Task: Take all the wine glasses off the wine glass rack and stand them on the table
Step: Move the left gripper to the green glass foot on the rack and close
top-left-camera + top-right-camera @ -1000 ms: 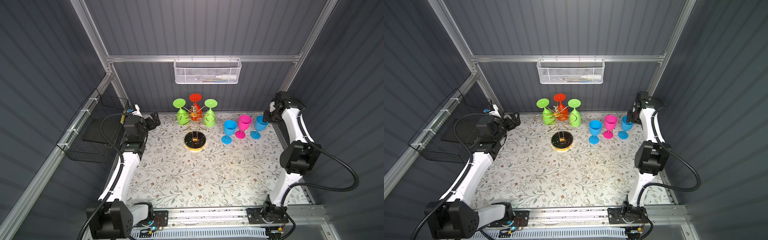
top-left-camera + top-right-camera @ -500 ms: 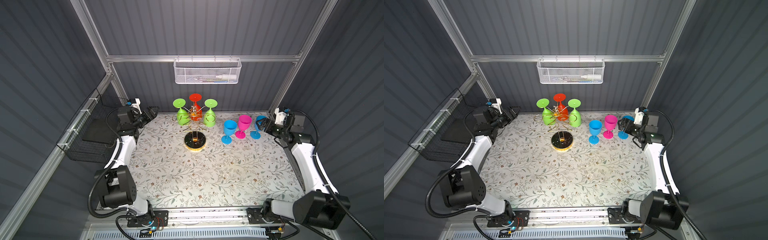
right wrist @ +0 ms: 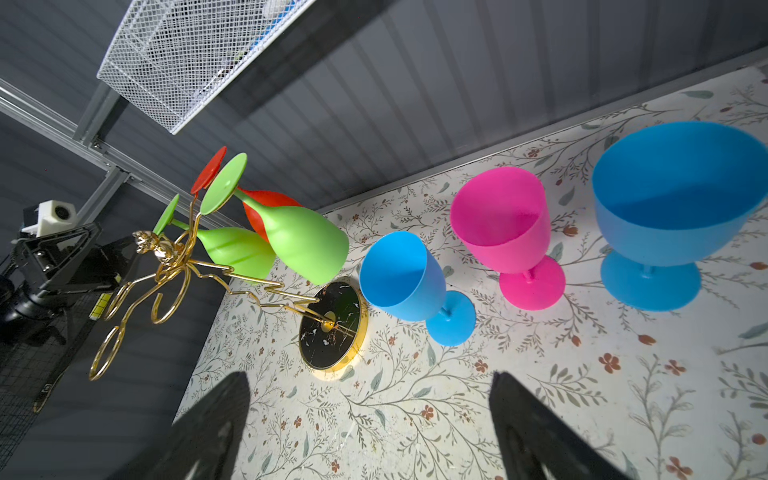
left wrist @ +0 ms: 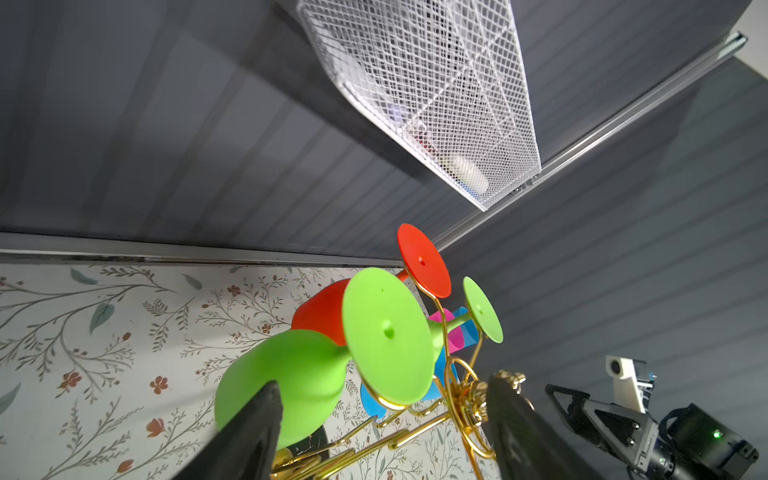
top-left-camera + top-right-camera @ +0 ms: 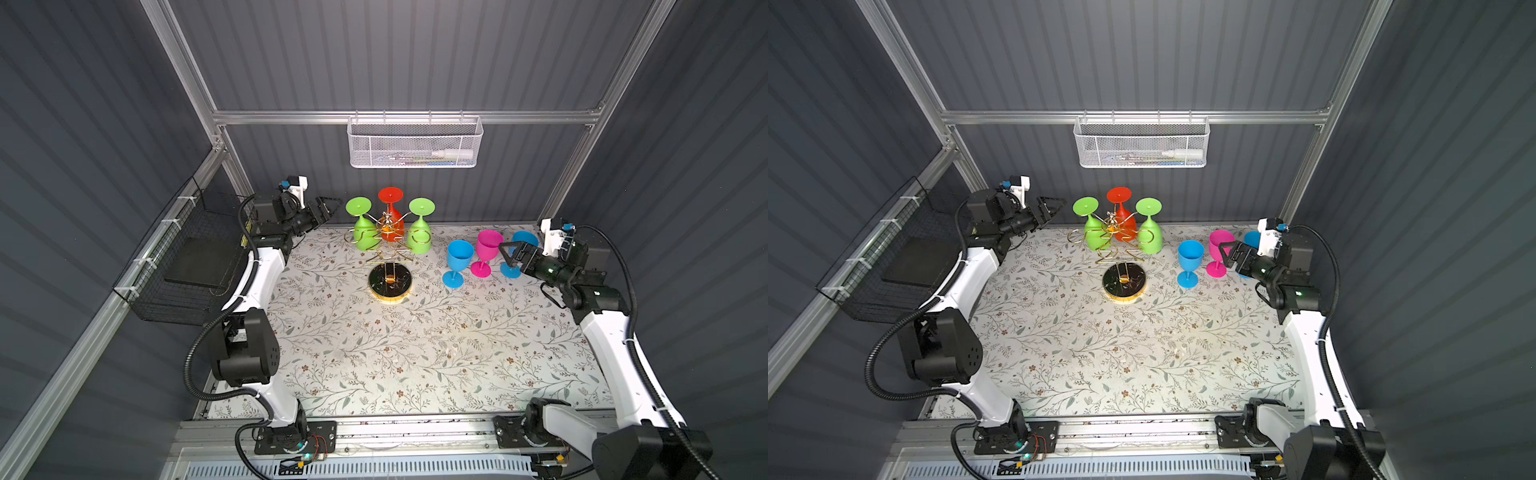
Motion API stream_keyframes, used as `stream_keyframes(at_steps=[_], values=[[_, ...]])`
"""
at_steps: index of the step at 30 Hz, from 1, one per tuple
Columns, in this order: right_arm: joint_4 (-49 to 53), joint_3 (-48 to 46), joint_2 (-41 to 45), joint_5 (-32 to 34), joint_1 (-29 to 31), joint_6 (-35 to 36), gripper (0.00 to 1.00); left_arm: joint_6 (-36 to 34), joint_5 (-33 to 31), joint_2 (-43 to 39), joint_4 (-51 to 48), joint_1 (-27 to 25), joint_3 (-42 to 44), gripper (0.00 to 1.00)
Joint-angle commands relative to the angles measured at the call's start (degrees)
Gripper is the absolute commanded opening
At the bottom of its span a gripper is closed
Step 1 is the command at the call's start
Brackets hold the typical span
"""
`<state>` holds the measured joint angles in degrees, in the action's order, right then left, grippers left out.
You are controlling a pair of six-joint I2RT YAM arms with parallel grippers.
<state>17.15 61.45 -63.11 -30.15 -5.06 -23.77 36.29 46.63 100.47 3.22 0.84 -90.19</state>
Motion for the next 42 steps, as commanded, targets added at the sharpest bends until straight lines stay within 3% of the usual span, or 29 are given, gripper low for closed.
stream_keyframes(at_steps=[1, 18, 39, 42], values=[[-0.79, -0.28, 0.79, -1.90, 0.56, -0.75, 0.92, -4.35, -0.21, 2.97, -5.88, -1.41, -4.65, 0.78], [-1.08, -0.47, 1.85, -2.16, 1.73, -1.78, 0.93, -9.84, -4.58, 7.33, -13.56, -4.09, -10.01, 0.68], [-0.71, -1.85, 2.70, -2.06, 1.90, -1.63, 0.93, -9.63, -7.60, 5.97, -14.86, -4.05, -11.41, 0.28], [-0.63, -2.12, 2.80, -2.13, 1.97, -1.70, 0.93, -9.52, -7.55, 5.94, -15.05, -4.01, -11.76, 0.26]])
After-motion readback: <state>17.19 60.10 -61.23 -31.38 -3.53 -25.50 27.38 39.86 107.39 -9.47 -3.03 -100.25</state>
